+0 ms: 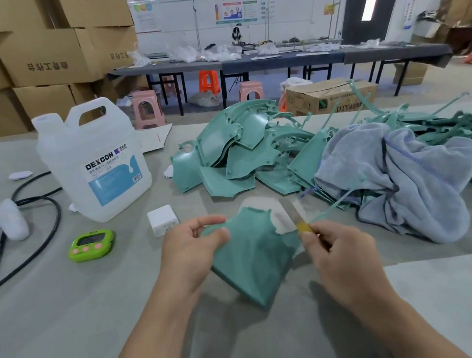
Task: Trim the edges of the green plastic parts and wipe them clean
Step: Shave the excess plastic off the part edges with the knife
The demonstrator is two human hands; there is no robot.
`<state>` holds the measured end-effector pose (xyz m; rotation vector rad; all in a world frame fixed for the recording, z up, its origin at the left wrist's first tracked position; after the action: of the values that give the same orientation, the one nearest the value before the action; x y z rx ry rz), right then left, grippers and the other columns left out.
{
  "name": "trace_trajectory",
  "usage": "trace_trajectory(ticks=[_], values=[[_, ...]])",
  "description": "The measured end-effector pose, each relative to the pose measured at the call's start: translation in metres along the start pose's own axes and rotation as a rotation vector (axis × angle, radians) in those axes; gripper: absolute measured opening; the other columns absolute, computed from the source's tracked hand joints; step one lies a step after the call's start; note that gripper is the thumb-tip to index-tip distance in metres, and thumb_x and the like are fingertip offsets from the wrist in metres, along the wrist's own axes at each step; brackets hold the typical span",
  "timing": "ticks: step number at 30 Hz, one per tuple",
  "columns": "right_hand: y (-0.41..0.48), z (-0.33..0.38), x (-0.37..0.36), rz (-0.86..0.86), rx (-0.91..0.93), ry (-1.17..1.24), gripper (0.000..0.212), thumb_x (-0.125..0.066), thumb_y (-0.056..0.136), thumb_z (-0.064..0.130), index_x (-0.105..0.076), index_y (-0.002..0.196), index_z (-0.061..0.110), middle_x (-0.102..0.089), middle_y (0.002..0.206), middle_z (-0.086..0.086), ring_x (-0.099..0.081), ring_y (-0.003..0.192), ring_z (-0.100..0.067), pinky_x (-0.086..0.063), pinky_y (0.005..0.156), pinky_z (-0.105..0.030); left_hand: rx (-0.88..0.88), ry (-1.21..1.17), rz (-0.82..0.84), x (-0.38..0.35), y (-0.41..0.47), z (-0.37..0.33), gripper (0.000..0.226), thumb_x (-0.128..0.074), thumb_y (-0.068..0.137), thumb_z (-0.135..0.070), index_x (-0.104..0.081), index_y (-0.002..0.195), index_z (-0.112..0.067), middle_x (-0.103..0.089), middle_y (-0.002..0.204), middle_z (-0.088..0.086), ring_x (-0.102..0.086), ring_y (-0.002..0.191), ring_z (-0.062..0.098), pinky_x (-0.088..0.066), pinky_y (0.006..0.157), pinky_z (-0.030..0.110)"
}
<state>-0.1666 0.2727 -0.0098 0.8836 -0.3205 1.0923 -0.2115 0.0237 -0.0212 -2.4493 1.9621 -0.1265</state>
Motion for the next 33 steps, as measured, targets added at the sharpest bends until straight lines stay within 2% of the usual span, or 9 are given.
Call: trace_trajectory(ticks=[3, 7, 10, 13, 16, 20, 25, 30, 33], values=[[-0.002, 0.006, 0.000, -0.037, -0.013, 0.074, 0.026, -0.057, 0.097, 0.030, -0.059, 0.073, 0.020, -0.058, 0.062, 0.007, -0.051, 0.061, -0.014, -0.040, 0.062, -0.022, -0.410, 0.173, -0.173, 0.005, -0.014, -0.029, 0.029, -0.076, 0.081, -0.016, -0.072, 0.096, -0.041, -0.051, 0.057, -0.012, -0.043, 0.051, 0.006, -0.039, 0.049, 0.016], [-0.001, 0.007, -0.005, -0.051, -0.121, 0.213, 0.029, -0.056, 0.100, 0.028, -0.059, 0.072, 0.024, -0.062, 0.057, 0.005, -0.056, 0.054, -0.014, -0.044, 0.059, -0.025, -0.742, 0.419, -0.197, -0.010, -0.042, -0.048, 0.052, -0.075, 0.085, -0.020, -0.058, 0.129, -0.041, -0.046, 0.073, -0.006, -0.046, 0.061, 0.010, -0.039, 0.058, 0.010], [0.001, 0.004, -0.014, -0.024, -0.179, 0.300, 0.025, -0.055, 0.101, 0.026, -0.064, 0.078, 0.025, -0.066, 0.057, 0.006, -0.058, 0.051, -0.010, -0.044, 0.053, -0.021, -0.705, 0.477, -0.169, -0.015, -0.044, -0.044, 0.038, -0.077, 0.084, -0.025, -0.066, 0.117, -0.038, -0.060, 0.073, -0.021, -0.057, 0.071, 0.000, -0.042, 0.063, 0.008], [0.000, 0.005, -0.020, 0.011, -0.201, 0.416, 0.023, -0.055, 0.102, 0.026, -0.065, 0.081, 0.029, -0.067, 0.057, 0.002, -0.055, 0.047, -0.010, -0.042, 0.047, -0.021, -0.684, 0.519, -0.184, -0.018, -0.045, -0.043, 0.016, -0.066, 0.086, -0.035, -0.072, 0.100, -0.031, -0.066, 0.073, -0.018, -0.058, 0.072, 0.007, -0.044, 0.064, 0.019], [-0.002, 0.004, -0.028, 0.107, -0.224, 0.422, 0.023, -0.053, 0.102, 0.028, -0.062, 0.081, 0.025, -0.066, 0.057, -0.002, -0.051, 0.043, -0.010, -0.041, 0.043, -0.025, -0.697, 0.502, -0.188, -0.019, -0.046, -0.043, 0.014, -0.061, 0.085, -0.036, -0.070, 0.093, -0.030, -0.063, 0.067, -0.016, -0.056, 0.068, 0.008, -0.040, 0.060, 0.015], [0.005, -0.009, -0.015, 0.038, -0.263, 0.128, 0.031, -0.058, 0.099, 0.032, -0.058, 0.071, 0.018, -0.062, 0.061, 0.000, -0.047, 0.050, -0.009, -0.039, 0.051, -0.028, -0.696, 0.493, -0.197, -0.016, -0.046, -0.045, 0.010, -0.062, 0.084, -0.035, -0.062, 0.094, -0.036, -0.058, 0.067, -0.024, -0.053, 0.063, -0.001, -0.038, 0.059, 0.008], [-0.003, 0.009, -0.017, 0.087, -0.127, 0.349, 0.027, -0.057, 0.099, 0.027, -0.058, 0.074, 0.019, -0.062, 0.054, -0.001, -0.049, 0.045, -0.007, -0.037, 0.047, -0.019, -0.703, 0.508, -0.212, -0.017, -0.048, -0.045, 0.008, -0.063, 0.083, -0.035, -0.061, 0.091, -0.036, -0.058, 0.069, -0.026, -0.053, 0.062, -0.002, -0.039, 0.059, 0.008], [0.006, -0.004, -0.017, 0.077, -0.210, 0.146, 0.032, -0.058, 0.099, 0.025, -0.055, 0.071, 0.011, -0.059, 0.064, -0.001, -0.047, 0.054, -0.012, -0.037, 0.053, -0.023, -0.670, 0.492, -0.202, -0.017, -0.044, -0.043, 0.006, -0.062, 0.083, -0.035, -0.065, 0.086, -0.032, -0.058, 0.065, -0.020, -0.051, 0.062, -0.002, -0.036, 0.059, 0.007], [0.005, -0.001, -0.014, 0.044, -0.154, 0.206, 0.030, -0.058, 0.098, 0.028, -0.055, 0.073, 0.013, -0.059, 0.063, -0.005, -0.047, 0.052, -0.015, -0.038, 0.052, -0.027, -0.667, 0.494, -0.198, -0.017, -0.044, -0.044, 0.006, -0.062, 0.083, -0.036, -0.066, 0.085, -0.031, -0.057, 0.064, -0.018, -0.051, 0.061, 0.000, -0.037, 0.058, 0.009]])
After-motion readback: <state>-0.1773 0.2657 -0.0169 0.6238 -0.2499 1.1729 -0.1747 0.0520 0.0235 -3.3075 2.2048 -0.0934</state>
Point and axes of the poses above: each hand's wrist, its own y-axis towards the middle knuckle, its own x-axis out of the back of the hand, z = x × y, the point moved 6 cm from there along y, towards the middle knuckle
